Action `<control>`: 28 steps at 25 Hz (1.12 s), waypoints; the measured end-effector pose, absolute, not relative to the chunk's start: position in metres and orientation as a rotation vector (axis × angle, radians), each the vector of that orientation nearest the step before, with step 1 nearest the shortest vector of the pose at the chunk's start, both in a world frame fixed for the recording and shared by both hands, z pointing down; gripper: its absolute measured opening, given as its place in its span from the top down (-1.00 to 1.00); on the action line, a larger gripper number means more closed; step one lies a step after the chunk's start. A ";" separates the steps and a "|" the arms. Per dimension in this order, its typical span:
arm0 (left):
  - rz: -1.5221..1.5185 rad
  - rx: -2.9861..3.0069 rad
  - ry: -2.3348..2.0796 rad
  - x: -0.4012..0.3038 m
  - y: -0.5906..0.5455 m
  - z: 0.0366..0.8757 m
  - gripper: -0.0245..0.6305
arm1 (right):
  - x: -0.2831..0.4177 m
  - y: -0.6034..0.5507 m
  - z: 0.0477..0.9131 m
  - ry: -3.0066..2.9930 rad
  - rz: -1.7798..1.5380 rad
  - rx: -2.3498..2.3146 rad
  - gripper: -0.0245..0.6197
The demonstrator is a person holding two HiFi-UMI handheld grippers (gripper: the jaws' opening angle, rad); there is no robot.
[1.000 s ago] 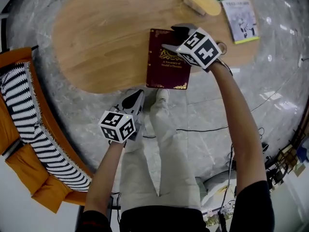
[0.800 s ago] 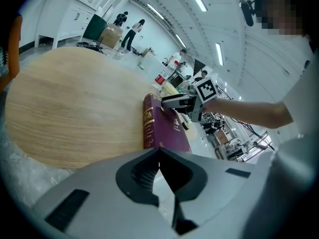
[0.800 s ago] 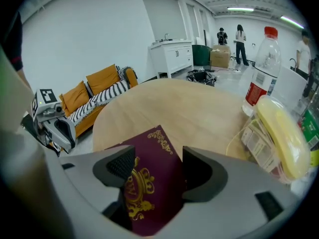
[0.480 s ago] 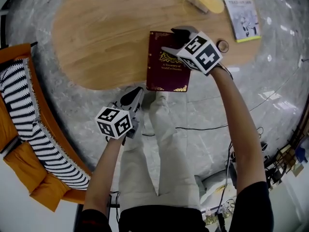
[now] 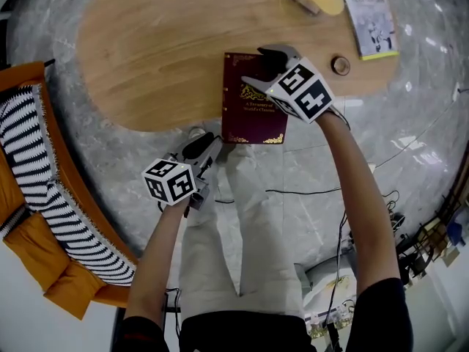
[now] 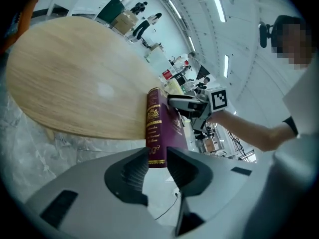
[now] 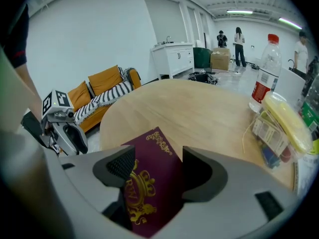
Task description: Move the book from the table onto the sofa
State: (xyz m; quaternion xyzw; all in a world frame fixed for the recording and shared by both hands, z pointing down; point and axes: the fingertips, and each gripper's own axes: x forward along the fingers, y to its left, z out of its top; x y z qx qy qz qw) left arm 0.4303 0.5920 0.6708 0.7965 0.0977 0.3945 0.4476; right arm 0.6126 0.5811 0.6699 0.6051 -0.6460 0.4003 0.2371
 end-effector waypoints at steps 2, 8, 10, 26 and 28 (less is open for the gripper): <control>0.973 1.951 0.256 0.429 0.594 0.672 0.54 | 0.607 0.581 0.670 -1.770 1.096 1.667 0.00; 0.980 1.901 0.311 0.433 0.605 0.682 0.21 | 0.595 0.580 0.670 -1.769 1.081 1.674 0.00; 0.977 1.889 0.315 0.436 0.606 0.685 0.16 | 0.592 0.580 0.670 -1.772 1.072 1.670 0.00; 0.961 1.746 0.502 0.441 0.629 0.700 -0.03 | 0.568 0.579 0.668 -1.783 1.038 1.664 0.00; 0.959 1.716 0.531 0.441 0.633 0.702 -0.03 | 0.564 0.579 0.668 -1.785 1.038 1.665 0.00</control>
